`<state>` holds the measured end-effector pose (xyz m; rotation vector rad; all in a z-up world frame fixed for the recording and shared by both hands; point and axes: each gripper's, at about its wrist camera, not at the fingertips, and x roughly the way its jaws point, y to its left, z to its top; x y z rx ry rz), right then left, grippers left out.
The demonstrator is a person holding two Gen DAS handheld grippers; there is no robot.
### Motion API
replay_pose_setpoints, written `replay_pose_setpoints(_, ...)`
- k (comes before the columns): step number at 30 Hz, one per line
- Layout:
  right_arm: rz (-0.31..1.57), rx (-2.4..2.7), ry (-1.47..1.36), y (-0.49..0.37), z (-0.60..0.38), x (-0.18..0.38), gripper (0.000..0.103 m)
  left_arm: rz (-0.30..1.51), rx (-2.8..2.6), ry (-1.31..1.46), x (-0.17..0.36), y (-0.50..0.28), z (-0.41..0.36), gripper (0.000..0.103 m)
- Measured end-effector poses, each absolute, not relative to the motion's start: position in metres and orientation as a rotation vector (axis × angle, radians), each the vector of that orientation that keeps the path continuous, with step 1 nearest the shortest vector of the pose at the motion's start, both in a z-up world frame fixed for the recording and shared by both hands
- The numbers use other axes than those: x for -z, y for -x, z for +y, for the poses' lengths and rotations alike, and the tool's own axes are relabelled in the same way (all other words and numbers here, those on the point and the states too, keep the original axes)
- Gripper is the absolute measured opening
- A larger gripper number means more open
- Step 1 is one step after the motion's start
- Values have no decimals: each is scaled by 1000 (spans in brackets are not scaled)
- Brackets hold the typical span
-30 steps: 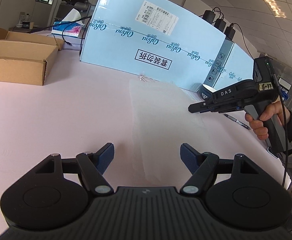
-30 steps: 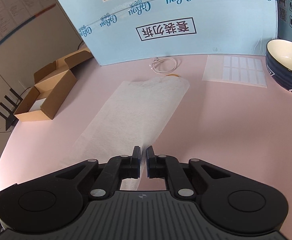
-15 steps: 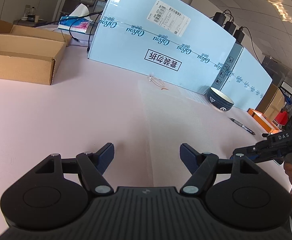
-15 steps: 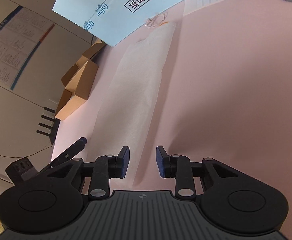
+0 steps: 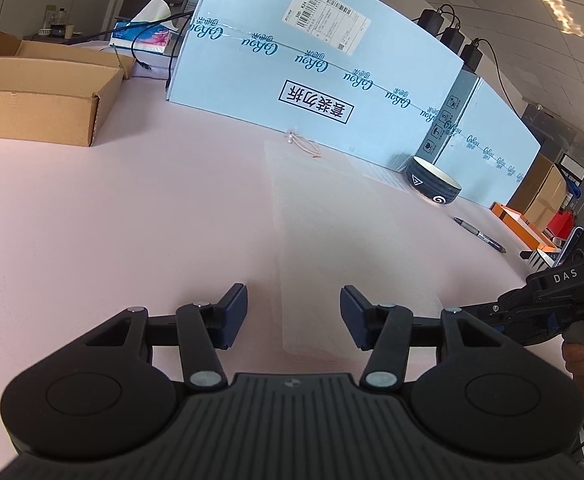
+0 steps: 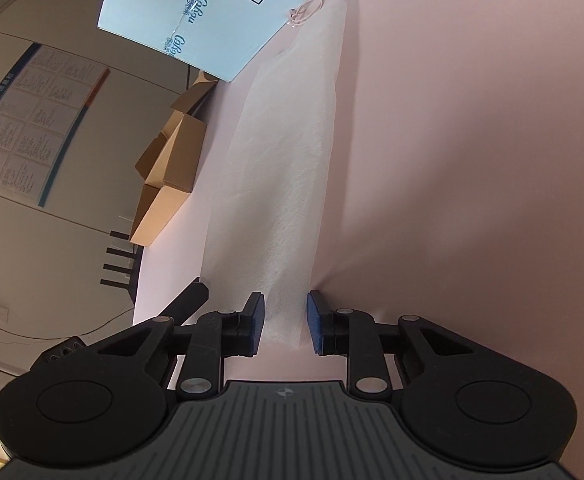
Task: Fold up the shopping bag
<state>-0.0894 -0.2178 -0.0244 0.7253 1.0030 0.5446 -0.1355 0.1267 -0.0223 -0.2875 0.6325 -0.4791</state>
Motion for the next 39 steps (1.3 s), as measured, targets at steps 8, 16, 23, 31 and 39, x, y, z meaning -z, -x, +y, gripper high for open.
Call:
replay_pose_setpoints(8,985,-535,-747,93,-217,33,8,680,554,373,27,138,126,27)
replay_pose_setpoints(16,968,-536,-768,96,-224,34,5,725,572,381,29,141,128,0)
replay_pose_setpoints(23,939,-542,-722,110,-239,22,5,745,583,358,11,167,132,1)
replay_pose_setpoints(31,535,-522,91,181,-211,-25,37,769,582,512,16,172,144,1)
replay_pose_setpoints(39,195,-546,948,237,-165,10,37,726,631,607,-1,162,150,1)
